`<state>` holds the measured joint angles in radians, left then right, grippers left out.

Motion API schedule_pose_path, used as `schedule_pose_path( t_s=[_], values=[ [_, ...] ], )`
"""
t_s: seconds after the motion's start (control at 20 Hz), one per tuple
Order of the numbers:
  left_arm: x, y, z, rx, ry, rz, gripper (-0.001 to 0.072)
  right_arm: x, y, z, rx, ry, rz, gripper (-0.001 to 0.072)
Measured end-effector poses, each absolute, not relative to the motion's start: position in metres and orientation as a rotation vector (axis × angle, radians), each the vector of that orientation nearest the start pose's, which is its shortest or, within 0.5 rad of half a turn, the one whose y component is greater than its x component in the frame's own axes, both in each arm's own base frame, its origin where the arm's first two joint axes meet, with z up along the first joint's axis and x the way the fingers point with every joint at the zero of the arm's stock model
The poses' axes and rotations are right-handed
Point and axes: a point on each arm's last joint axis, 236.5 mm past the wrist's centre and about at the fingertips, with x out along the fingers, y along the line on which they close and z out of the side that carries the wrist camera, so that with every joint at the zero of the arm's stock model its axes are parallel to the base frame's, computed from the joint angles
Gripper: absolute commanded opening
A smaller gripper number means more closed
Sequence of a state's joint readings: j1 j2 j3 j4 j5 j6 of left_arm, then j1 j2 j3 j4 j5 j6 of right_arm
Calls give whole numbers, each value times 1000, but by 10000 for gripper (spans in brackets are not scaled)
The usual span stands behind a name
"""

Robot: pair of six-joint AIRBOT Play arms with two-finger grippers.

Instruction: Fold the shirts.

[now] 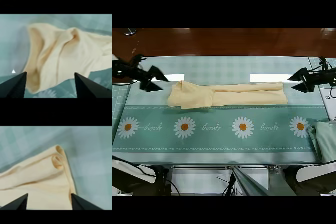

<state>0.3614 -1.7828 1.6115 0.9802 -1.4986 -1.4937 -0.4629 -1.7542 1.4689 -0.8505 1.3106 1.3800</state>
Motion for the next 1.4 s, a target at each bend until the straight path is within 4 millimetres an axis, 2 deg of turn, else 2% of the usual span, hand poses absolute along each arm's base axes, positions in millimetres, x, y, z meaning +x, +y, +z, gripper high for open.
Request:
schedule_pose_path(
  t_s=[0.1,0.15,0.25,0.3,0.45,0.65,0.7,0.75,0.8,0.85,0.9,0.95,1.1,1.25,1.4],
  values=[
    [420,60,-15,-703,1424,-78,702,439,-69,-47,828,1333,143,618],
    [409,66,-12,-684,1390,-49,702,434,-71,-53,822,1350,136,617],
    [384,60,-10,-634,1336,-48,702,430,-69,-66,816,1372,132,618],
    [370,50,-14,-609,1325,-58,702,431,-66,-72,822,1375,138,618],
    [333,6,-25,-581,1294,-124,703,437,-49,-85,848,1381,173,618],
    [315,-57,-28,-607,1258,-249,701,448,-14,-91,869,1385,248,605],
    [314,-71,-28,-609,1251,-285,700,450,-5,-93,864,1388,262,471],
    [313,-85,-27,-613,1249,-319,697,450,3,-96,850,1397,272,190],
    [313,-97,-26,-612,1242,-351,554,448,7,-99,823,1409,276,25],
    [312,-107,-24,-614,1237,-378,127,448,15,-92,820,1411,296,23],
    [312,-116,-22,-612,1235,-403,30,449,19,-82,811,1397,312,22],
    [313,-123,-20,-608,1229,-423,27,449,20,-72,797,1384,320,22],
    [315,-140,-12,-592,1213,-471,27,439,11,-22,712,1330,334,23],
    [314,-167,-7,-544,1205,-536,26,404,0,29,591,1289,315,22],
    [319,-210,-3,-471,1188,-620,25,359,6,72,514,1215,294,22]
  ],
)
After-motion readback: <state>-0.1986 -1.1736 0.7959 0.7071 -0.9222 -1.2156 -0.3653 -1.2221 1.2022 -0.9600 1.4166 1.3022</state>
